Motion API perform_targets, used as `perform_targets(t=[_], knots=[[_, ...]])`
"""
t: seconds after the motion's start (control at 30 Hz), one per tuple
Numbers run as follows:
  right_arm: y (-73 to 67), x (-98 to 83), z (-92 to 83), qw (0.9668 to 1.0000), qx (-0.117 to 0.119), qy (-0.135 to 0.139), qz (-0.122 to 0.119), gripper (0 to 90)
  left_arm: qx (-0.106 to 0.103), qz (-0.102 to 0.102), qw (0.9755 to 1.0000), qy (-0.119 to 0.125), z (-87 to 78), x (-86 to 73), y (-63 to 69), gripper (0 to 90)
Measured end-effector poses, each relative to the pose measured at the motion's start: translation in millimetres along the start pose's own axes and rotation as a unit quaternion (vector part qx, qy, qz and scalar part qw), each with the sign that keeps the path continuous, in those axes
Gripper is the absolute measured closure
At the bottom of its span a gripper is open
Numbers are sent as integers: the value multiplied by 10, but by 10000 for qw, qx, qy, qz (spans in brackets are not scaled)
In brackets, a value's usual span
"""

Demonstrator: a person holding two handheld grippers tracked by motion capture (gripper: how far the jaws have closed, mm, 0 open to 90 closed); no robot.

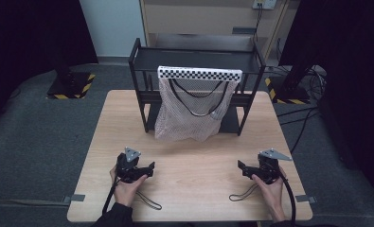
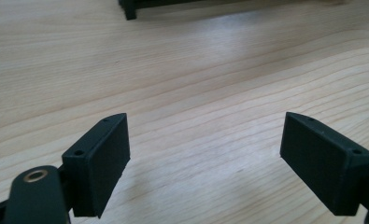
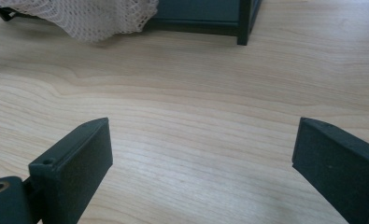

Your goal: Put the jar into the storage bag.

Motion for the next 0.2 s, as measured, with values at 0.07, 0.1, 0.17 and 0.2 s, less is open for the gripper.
perform_targets(t=[0.07,0.1,0.17,0.2], knots=[[24,-15,-4,10000,-19,-20,21,49,41,-35,10000,-6,-10,-12,-43,147],[57,-34,-7,10000,-43,-45,56,48,62,-56,10000,-5,-14,-20,-66,147],[73,-43,-9,9999,-51,-62,72,47,126,-74,9999,-53,-23,-41,-120,147],[89,-51,-9,9999,-65,-73,86,47,144,-104,9998,-67,-25,-49,-142,144]])
Point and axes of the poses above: each handheld gripper's, and its own axes: z roughly forward along the jaws, x roughly out of its top, y roughly to its right, the point moved 6 cm from there along z, roughly forward along the jaws, and after that the axes turned 10 degrees about -z, right-handed, at the moved point
